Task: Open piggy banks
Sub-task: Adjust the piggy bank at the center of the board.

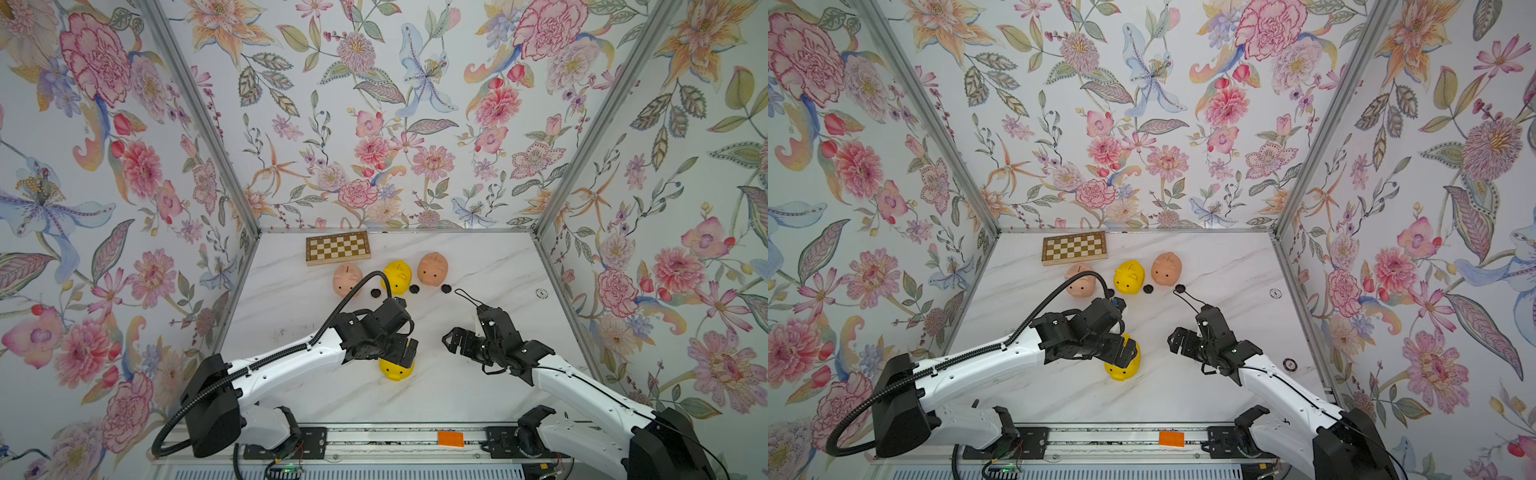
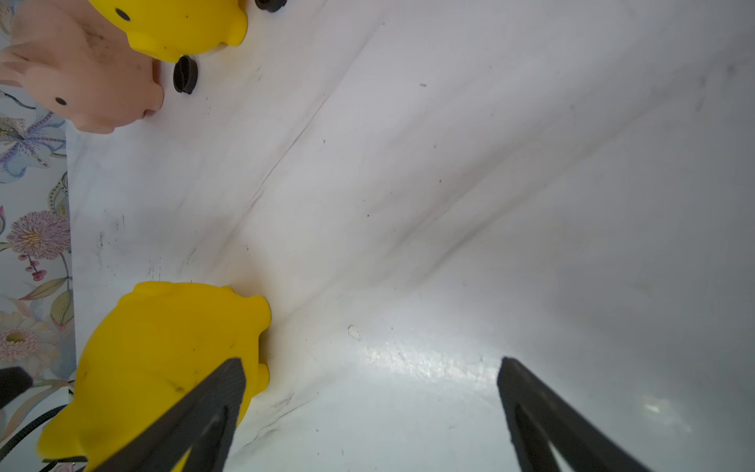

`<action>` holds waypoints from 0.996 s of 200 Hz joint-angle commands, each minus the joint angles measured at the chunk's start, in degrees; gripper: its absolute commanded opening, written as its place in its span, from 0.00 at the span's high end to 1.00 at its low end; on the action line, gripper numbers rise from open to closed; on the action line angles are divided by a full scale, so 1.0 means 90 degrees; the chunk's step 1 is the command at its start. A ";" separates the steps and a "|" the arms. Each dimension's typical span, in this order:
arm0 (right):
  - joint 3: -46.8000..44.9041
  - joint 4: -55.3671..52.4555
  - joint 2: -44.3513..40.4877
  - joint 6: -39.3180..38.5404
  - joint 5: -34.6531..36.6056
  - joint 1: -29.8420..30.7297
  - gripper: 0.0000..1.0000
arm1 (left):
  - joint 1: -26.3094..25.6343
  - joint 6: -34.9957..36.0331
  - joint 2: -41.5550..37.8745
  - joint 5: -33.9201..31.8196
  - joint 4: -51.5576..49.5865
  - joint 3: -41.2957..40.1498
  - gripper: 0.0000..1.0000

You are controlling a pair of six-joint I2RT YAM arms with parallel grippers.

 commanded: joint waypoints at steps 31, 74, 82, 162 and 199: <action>-0.0082 0.0144 0.0189 -0.0506 -0.0451 -0.0256 0.01 | -0.0585 -0.0527 0.0861 -0.1062 -0.1500 0.1012 0.01; -0.0182 0.0293 0.0186 -0.0662 -0.0743 -0.0384 0.01 | -0.0768 -0.0811 0.1604 -0.1101 -0.1636 0.1283 0.01; -0.0205 0.0287 0.0145 -0.0700 -0.0781 -0.0413 0.01 | -0.0771 -0.0873 0.1673 -0.1119 -0.1667 0.1310 0.01; -0.0454 0.0301 -0.0205 -0.0823 -0.1030 -0.0677 0.01 | -0.0766 -0.1026 0.1854 -0.1280 -0.1865 0.1656 0.09; -0.0502 0.0328 -0.0259 -0.0810 -0.1069 -0.0729 0.01 | -0.0770 -0.1023 0.1693 -0.1209 -0.1939 0.1628 0.13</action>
